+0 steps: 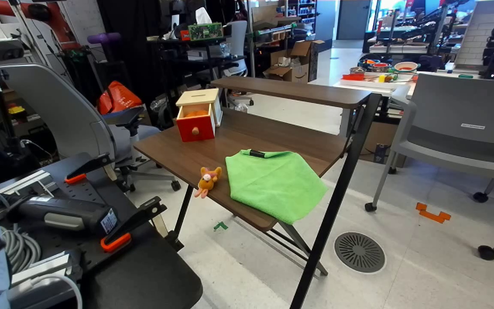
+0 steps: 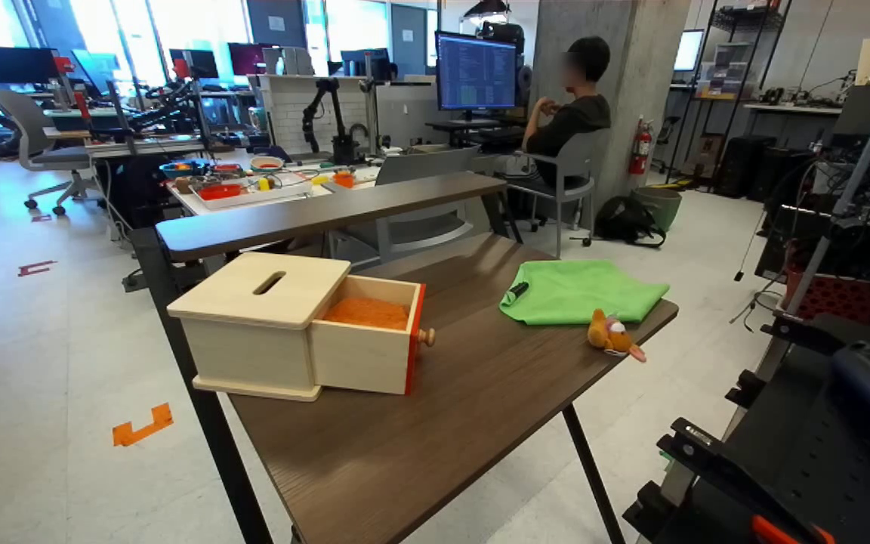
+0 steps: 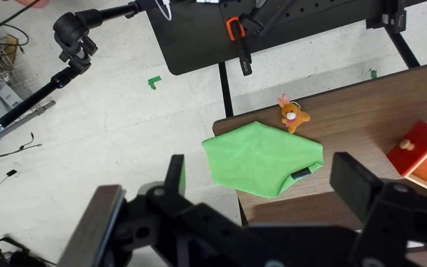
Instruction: Put the toy in the drawer
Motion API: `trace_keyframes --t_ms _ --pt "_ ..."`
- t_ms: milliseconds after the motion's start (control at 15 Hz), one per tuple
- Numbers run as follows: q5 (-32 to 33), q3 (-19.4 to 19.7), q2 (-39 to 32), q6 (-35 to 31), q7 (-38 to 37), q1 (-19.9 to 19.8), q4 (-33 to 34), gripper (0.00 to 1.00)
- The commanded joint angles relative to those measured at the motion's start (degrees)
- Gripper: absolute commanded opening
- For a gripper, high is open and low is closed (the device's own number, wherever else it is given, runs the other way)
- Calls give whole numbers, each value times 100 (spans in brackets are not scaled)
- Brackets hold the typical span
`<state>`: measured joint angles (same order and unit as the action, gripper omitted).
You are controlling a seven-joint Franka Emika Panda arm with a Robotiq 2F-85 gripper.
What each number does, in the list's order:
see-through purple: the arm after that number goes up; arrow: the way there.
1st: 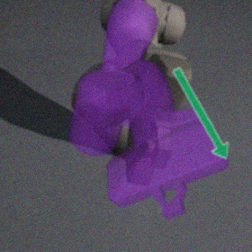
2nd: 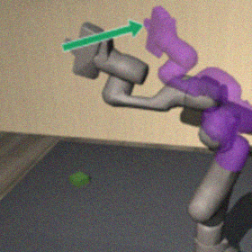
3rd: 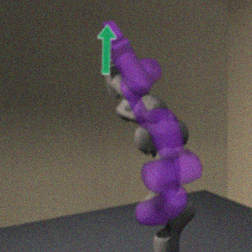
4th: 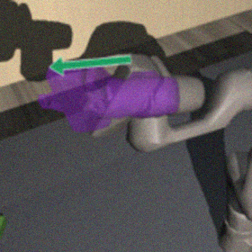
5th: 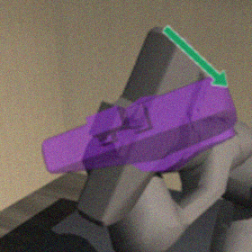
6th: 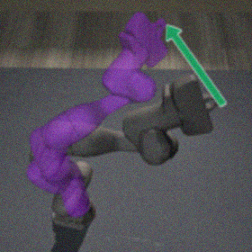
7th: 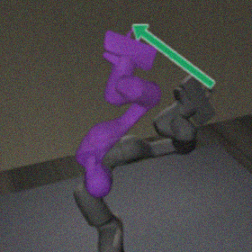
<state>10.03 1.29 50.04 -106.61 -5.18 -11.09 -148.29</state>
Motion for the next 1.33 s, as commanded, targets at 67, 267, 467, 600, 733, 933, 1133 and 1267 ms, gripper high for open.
trace_keyframes --t_ms 67,267,467,600,733,933,1133,1267 --pt "-34 -131 -569 -795 -585 62 -202 100" --pt "-161 -282 -1298 -1820 -998 136 -330 100" --pt "-384 -357 -2450 -3000 -1284 273 -270 100" --pt "-555 -370 -3176 -3681 -1403 350 -224 100" --pt "-801 -331 -3941 -4219 -1383 474 -111 100" --pt "-1223 -252 -5088 -4650 -1237 643 151 100" --pt "-1283 -158 -6244 -5109 -1381 699 605 100" --pt "-1442 -72 -7016 -5394 -1427 744 1027 100"
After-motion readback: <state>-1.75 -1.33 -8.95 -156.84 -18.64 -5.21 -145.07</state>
